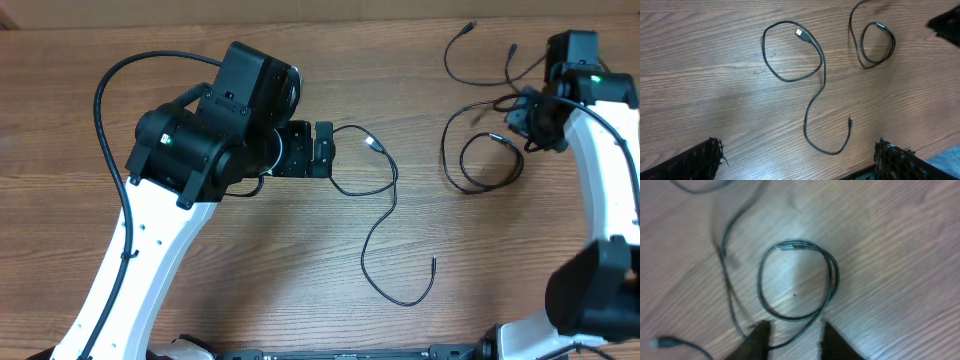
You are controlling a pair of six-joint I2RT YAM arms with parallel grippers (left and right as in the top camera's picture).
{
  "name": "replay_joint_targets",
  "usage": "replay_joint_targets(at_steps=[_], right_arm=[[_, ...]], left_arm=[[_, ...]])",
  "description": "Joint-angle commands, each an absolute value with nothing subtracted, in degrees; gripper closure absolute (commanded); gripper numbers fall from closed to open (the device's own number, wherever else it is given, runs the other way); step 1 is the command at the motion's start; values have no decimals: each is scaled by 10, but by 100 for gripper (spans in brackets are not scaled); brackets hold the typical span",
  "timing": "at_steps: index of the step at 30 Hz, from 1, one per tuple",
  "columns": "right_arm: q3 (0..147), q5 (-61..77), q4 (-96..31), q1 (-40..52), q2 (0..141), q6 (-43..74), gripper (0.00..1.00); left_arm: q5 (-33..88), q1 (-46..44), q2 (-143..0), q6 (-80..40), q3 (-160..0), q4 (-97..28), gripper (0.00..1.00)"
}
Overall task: Untangle cables
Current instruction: 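Pull the grasped cable away to the right with the right gripper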
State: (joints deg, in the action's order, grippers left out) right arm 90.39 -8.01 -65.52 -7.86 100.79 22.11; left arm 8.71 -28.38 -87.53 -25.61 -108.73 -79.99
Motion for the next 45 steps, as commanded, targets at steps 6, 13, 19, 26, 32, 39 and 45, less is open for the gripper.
replay_joint_targets(at_steps=[6,13,19,26,32,39,45], right_arm=[[896,-94,-659,-81,1043,225,57],[896,-23,-637,-80,1043,227,49],[882,27,-631,-58,1051,188,44],[814,27,-581,-16,1059,173,35],[757,27,-501,13,1061,173,33],[704,27,-428,23,1065,173,50],[707,27,-431,23,1065,177,96]], left_arm=[[84,-281,-866,-264,-1088,-799,0],[84,-281,-866,-264,-1088,-799,0],[84,-281,-866,-264,-1088,-799,1],[84,-281,-866,-264,-1088,-799,1],[84,-281,-866,-264,-1088,-799,0],[84,-281,-866,-264,-1088,-799,0],[84,-281,-866,-264,-1088,-799,0]])
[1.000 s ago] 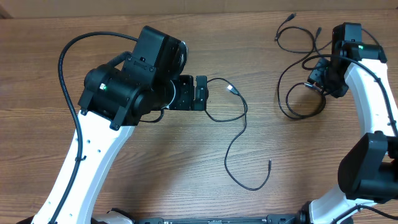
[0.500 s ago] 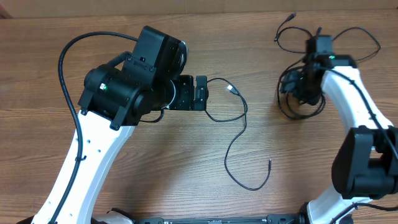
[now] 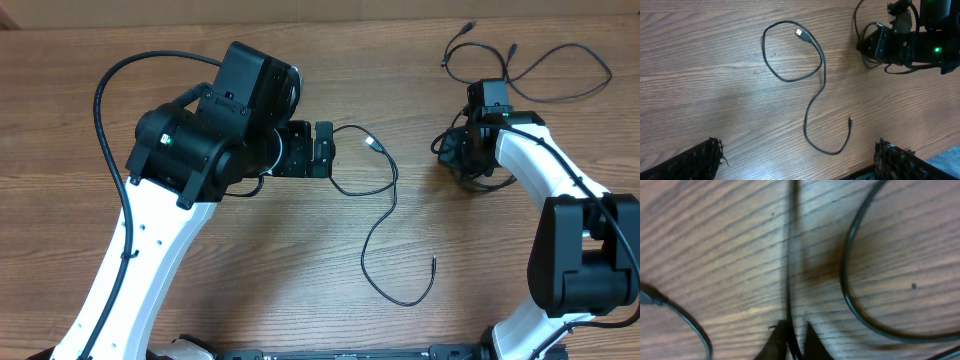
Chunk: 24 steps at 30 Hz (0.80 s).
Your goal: Untangle cables
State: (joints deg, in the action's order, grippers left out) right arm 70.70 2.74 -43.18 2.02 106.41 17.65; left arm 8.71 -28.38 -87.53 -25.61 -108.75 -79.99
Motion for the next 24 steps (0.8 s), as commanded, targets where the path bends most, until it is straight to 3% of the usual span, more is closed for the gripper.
replay_joint_targets(at_steps=[1,13,24], right_arm=[[713,27,-435,23,1065,182,96],[943,23,-554,10,1016,195,96],[1092,-82,-634,10,899,197,96]], left_arm=[[84,-281,-866,-264,-1088,-799,0],[84,-281,-866,-264,-1088,-799,0],[84,-281,-866,-264,-1088,-799,0]])
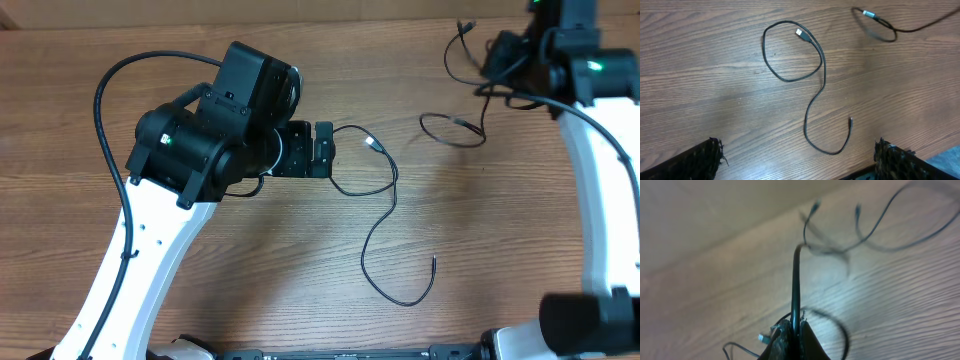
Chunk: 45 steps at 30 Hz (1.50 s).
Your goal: Untangle cables
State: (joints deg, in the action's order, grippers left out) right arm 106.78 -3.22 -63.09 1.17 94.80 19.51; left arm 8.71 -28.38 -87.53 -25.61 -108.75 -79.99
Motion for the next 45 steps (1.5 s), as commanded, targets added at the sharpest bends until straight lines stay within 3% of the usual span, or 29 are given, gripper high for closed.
replay_joint_targets(at_steps=[1,8,17,31,45], right_arm=[[1092,-93,-634,10,886,197,96],[1092,-251,-635,10,817,254,96],[1091,-317,-628,-3,791,255,96],[1091,-319,-684,-154,919,482,96],[1090,-303,-681,-165,1077,487,96]], left_arm=[[84,-281,-866,-264,-1088,-799,0],[84,-281,-866,-264,-1088,-799,0],[84,-281,-866,-264,-1088,-799,0],[84,-281,-866,-264,-1088,-799,0],[84,-281,-866,-264,-1088,-799,0]])
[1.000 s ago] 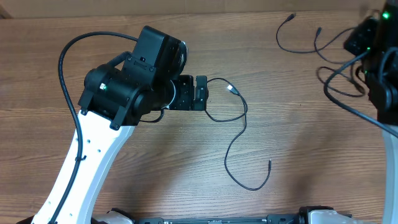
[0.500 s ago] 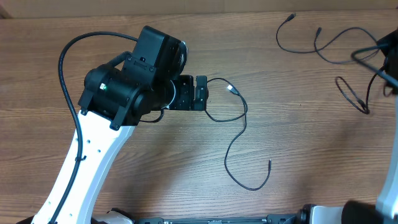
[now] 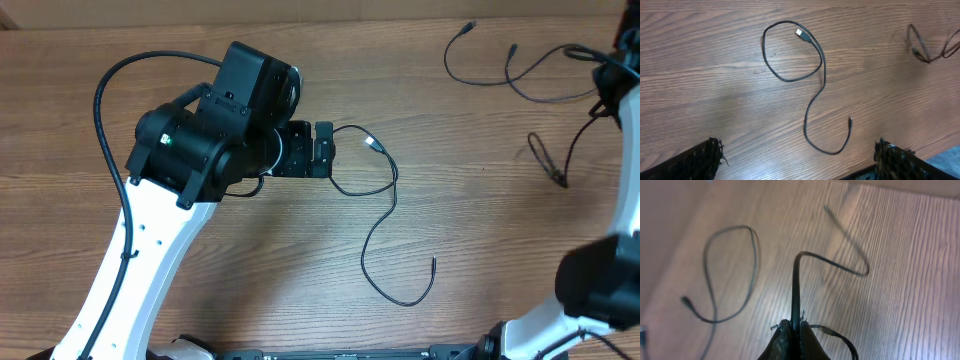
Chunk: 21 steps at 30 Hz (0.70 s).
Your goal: Untangle cables
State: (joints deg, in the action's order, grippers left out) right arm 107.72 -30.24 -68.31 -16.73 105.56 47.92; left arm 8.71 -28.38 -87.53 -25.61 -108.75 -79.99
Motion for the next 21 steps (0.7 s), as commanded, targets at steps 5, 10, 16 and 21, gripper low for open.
replay_joint_targets(at_steps=[5,10,16,21], right_arm=[[1090,-233,-672,-165,1115,486,96],[1090,-141,-670,-165,1136,480,91],[1090,-67,-689,-154,1139,479,93],[1090,-80,-665,-147,1139,397,10]], left_arm=[[84,-281,-866,-264,-1088,-799,0],[84,-281,-866,-264,-1088,-799,1],[84,-281,-866,-264,-1088,-799,1],[84,-281,-866,-264,-1088,-799,0]])
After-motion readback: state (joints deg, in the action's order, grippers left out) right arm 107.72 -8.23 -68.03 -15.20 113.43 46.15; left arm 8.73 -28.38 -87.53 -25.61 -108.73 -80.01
